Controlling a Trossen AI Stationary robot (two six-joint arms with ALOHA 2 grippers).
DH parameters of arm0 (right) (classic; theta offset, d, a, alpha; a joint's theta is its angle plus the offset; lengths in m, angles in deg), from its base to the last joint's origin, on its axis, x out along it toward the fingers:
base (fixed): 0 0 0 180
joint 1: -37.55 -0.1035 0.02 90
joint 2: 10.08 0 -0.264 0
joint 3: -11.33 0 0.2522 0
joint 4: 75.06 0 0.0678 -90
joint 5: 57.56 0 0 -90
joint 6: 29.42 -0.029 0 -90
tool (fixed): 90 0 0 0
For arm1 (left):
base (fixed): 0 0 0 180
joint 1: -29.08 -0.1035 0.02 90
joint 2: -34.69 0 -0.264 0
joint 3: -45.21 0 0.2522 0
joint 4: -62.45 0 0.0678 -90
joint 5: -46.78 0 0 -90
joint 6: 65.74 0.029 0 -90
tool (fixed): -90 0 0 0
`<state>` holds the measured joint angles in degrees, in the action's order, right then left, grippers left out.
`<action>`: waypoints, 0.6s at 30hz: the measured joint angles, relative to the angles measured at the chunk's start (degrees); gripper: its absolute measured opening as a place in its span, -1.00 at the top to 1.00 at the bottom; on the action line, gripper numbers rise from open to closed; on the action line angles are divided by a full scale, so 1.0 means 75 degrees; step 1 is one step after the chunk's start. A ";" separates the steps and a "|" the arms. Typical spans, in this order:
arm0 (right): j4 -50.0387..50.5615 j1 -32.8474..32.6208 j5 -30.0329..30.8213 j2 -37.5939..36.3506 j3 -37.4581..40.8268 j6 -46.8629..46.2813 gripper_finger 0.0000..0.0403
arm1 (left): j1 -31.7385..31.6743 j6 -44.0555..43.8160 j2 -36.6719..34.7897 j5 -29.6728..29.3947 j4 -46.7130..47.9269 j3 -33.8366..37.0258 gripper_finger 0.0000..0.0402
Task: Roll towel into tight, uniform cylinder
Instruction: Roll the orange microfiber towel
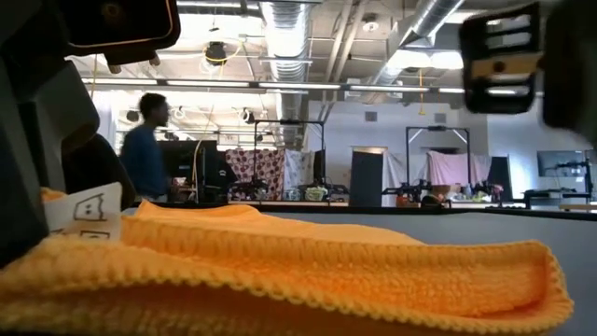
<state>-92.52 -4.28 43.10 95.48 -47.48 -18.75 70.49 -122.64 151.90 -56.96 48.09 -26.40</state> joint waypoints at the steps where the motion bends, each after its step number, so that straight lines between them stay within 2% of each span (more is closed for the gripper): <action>1: 0.0011 -0.0026 0.0218 0.0233 -0.0127 0.0105 0.26 | 0.0000 0.0004 0.0000 -0.0015 -0.0014 0.0000 1.00; 5: 0.0043 -0.0020 0.0861 0.0721 -0.0545 0.0257 0.27 | 0.0003 0.0003 0.0000 -0.0059 -0.0020 0.0000 1.00; 18: -0.0120 0.0088 0.0763 0.1031 -0.0697 0.0233 0.27 | 0.0000 0.0032 0.0001 -0.0064 -0.0020 0.0000 1.00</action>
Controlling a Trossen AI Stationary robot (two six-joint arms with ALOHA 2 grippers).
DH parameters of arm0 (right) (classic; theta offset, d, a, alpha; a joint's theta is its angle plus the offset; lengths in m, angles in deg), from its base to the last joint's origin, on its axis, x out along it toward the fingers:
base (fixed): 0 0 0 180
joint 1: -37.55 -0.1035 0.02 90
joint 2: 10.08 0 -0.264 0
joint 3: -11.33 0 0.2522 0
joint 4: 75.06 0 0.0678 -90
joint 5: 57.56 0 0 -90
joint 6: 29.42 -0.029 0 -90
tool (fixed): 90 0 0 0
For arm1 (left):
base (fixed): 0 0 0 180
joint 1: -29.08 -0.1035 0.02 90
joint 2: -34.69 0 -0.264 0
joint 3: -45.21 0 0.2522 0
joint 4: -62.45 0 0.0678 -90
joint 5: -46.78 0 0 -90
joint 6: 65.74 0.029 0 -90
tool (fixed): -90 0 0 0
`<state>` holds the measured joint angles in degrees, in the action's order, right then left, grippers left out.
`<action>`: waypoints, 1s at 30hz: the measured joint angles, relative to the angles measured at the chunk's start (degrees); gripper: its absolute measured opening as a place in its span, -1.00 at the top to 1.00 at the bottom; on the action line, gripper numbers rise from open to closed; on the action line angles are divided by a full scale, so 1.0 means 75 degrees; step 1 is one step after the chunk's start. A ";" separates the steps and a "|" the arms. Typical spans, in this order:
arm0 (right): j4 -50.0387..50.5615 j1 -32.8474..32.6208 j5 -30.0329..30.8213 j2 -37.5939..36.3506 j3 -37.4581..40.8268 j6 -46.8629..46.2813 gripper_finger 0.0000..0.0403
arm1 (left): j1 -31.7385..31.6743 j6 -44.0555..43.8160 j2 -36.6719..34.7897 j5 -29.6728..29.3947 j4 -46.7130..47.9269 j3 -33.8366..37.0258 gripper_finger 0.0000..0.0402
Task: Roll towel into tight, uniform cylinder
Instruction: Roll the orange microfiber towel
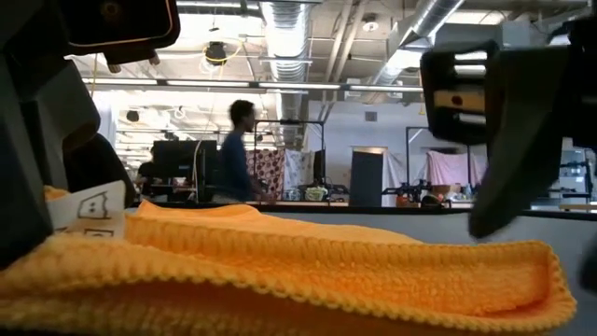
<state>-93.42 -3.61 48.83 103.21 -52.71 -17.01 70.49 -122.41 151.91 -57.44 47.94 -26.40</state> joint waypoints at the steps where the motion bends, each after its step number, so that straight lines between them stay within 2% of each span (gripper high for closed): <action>1: -0.0095 -0.0001 -0.0127 0.0105 -0.0024 -0.0010 0.27 | 0.0003 0.0005 0.0001 -0.0005 0.0005 0.0000 1.00; 9: -0.0179 -0.0039 -0.0119 0.0676 -0.0492 -0.0049 0.33 | 0.0004 0.0058 0.0001 -0.0019 -0.0026 0.0000 1.00; 12: -0.0034 0.0002 -0.0123 0.0616 -0.0513 -0.0161 0.54 | 0.0003 0.0062 0.0001 -0.0012 -0.0080 0.0003 1.00; 15: 0.0369 0.0068 -0.0125 0.0445 -0.0510 -0.0493 0.87 | 0.0007 0.0061 0.0004 -0.0016 -0.0105 0.0003 1.00; 19: 0.0532 0.0225 -0.0169 0.0199 -0.0493 -0.1258 0.90 | 0.0015 0.0147 0.0007 -0.0009 -0.0146 0.0006 1.00; 21: 0.0537 0.0357 -0.0543 -0.0054 -0.0487 -0.1807 0.90 | 0.0015 0.0170 0.0007 0.0001 -0.0156 0.0006 1.00; 23: 0.0488 0.0540 -0.1248 -0.0331 -0.0498 -0.2458 0.92 | 0.0015 0.0207 0.0010 0.0000 -0.0179 0.0006 1.00; 28: 0.0745 0.1211 -0.3019 -0.0651 -0.0501 -0.5124 0.93 | 0.0015 0.0336 0.0013 -0.0049 -0.0258 0.0006 1.00; 30: 0.0848 0.1427 -0.3377 -0.0628 -0.0501 -0.5706 0.93 | 0.0015 0.0436 0.0016 -0.0109 -0.0283 0.0006 1.00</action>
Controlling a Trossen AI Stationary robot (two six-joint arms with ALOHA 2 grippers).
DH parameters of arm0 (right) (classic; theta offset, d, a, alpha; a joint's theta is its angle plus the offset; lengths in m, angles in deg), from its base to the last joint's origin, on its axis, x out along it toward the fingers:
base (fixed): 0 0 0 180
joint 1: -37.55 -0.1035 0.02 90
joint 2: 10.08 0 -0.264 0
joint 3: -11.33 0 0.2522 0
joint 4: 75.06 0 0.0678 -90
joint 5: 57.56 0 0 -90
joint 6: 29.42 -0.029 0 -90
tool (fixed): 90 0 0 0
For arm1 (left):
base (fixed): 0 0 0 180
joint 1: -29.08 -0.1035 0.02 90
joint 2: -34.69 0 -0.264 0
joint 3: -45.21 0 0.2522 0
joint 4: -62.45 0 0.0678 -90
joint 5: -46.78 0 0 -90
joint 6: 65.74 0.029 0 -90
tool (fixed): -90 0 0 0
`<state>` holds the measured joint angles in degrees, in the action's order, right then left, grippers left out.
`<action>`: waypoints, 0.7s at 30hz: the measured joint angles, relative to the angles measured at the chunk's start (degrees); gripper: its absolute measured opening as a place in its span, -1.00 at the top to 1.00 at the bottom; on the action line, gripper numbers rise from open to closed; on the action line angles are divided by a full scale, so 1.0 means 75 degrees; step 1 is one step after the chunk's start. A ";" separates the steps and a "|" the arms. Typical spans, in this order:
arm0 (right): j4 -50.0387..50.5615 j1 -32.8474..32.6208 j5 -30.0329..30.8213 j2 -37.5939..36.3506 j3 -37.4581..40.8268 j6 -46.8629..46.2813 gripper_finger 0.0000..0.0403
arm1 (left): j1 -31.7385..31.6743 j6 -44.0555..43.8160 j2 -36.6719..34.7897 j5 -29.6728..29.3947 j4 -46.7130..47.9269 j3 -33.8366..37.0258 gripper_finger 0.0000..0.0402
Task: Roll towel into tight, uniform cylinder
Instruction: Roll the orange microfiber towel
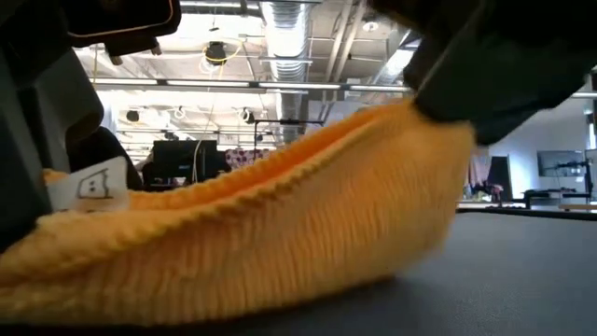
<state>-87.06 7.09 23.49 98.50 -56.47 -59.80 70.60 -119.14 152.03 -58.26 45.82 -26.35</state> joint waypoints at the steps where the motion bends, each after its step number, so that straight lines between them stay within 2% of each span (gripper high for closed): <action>1: 0.0029 0.0082 -0.0107 0.0057 0.0000 -0.0200 0.93 | 0.0003 0.0037 0.0003 -0.0008 -0.0008 0.0000 1.00; 6: 0.0458 0.0281 -0.0408 0.0401 0.0003 -0.0908 0.93 | 0.0056 0.0141 0.0003 -0.0083 0.0034 0.0000 0.96; 17: 0.0662 0.0321 -0.0538 0.0430 0.0000 -0.1438 0.93 | 0.0213 0.0456 0.0003 -0.0085 0.0155 0.0000 0.66; 21: 0.0723 0.0321 -0.0569 0.0430 -0.0003 -0.1526 0.93 | 0.0215 0.1108 -0.0241 -0.0554 0.0096 0.0006 0.62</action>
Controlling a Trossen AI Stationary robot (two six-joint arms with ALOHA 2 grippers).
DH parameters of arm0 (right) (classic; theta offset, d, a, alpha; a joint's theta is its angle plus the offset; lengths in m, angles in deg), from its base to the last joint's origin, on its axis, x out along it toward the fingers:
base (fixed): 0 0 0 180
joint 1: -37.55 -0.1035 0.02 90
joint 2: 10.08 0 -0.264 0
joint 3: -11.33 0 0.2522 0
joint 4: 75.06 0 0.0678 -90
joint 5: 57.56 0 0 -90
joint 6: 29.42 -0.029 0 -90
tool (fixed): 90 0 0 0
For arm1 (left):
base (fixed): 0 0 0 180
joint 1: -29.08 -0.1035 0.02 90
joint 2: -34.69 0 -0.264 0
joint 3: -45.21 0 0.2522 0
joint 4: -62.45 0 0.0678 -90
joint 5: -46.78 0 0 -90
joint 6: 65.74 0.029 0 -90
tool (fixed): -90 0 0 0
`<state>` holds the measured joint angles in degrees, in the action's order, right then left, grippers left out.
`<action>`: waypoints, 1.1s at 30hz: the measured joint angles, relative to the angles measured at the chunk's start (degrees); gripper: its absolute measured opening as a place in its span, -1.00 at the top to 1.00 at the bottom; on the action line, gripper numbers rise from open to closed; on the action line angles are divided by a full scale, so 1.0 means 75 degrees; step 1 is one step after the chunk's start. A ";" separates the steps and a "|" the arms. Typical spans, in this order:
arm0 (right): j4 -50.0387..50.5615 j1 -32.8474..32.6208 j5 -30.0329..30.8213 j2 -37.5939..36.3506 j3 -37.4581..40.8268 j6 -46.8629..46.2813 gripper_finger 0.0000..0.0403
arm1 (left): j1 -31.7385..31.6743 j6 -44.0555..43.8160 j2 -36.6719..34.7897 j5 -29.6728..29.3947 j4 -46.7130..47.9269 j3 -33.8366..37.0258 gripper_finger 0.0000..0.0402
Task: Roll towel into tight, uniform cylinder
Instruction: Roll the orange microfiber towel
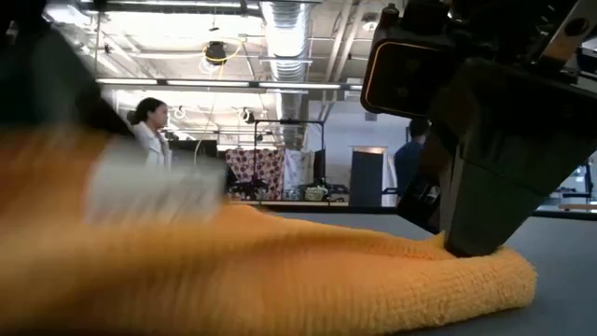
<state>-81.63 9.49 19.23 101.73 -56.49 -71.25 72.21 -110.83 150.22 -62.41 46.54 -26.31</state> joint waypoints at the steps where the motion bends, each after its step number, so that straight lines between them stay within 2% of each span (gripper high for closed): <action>1: 0.0005 0.0007 0.0000 -0.0002 0.0000 -0.0002 0.93 | 0.0000 0.0262 -0.0151 -0.0221 0.0037 0.0000 0.62; 6: 0.0060 0.0061 -0.0006 -0.0002 -0.0006 -0.0023 0.93 | 0.0007 0.1679 -0.0756 -0.1366 0.0253 -0.0101 0.66; 9: 0.0095 0.0092 -0.0012 -0.0002 -0.0006 -0.0025 0.93 | -0.0045 0.2453 -0.0747 -0.1459 0.0438 -0.0460 0.71; 12: 0.0162 0.0116 -0.0006 -0.0007 -0.0009 -0.0023 0.93 | -0.0214 0.2744 -0.0319 -0.1041 0.0823 -0.1057 0.77; 16: 0.0212 0.0149 -0.0006 -0.0008 -0.0009 -0.0015 0.93 | -0.0496 0.2700 0.0473 0.0005 0.1537 -0.1780 0.88; 21: 0.0222 0.0149 -0.0009 -0.0008 -0.0006 0.0018 0.93 | -0.0621 0.2343 0.0735 0.0012 0.2777 -0.2321 0.99; 25: 0.0258 0.0152 -0.0026 -0.0008 -0.0006 0.0124 0.93 | -0.0660 0.2265 0.0737 -0.0081 0.3089 -0.2425 1.00; 29: 0.0251 0.0152 -0.0029 -0.0008 -0.0005 0.0161 0.93 | -0.0729 0.1981 0.0862 0.0295 0.3137 -0.2430 1.00; 33: 0.0237 0.0152 -0.0036 -0.0005 0.0003 0.0237 0.92 | -0.0781 0.1763 0.0992 0.0253 0.3356 -0.2416 1.00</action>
<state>-79.86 10.63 18.96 101.69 -56.47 -69.47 66.35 -97.61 157.66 -60.51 71.71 -44.43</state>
